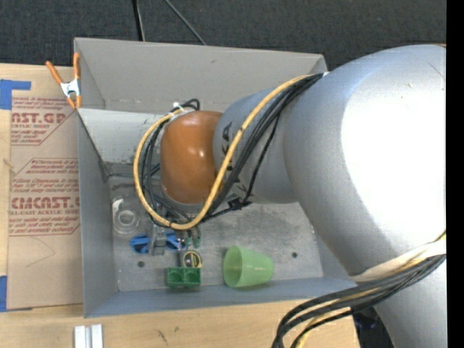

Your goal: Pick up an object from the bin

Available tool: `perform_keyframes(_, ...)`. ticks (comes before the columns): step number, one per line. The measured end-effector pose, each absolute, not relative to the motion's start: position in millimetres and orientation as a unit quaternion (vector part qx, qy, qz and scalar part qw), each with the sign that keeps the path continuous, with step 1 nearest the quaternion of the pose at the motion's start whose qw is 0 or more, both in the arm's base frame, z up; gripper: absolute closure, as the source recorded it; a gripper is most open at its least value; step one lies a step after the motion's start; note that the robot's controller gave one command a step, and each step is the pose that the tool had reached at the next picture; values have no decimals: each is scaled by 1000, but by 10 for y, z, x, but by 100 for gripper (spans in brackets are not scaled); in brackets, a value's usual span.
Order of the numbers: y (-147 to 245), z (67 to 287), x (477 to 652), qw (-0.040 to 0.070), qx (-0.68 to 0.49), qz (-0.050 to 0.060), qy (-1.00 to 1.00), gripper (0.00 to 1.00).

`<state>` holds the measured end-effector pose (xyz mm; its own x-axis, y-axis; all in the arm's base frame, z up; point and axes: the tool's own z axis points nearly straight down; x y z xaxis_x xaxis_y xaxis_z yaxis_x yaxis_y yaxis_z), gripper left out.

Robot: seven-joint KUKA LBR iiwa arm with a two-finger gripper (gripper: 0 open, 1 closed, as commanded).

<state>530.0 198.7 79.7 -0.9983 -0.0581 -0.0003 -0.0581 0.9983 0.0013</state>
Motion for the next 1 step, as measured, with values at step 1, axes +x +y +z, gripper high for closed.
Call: perform_keyframes(1, 1942, 2218, 5397, 5, -63, 1, 998, 100)
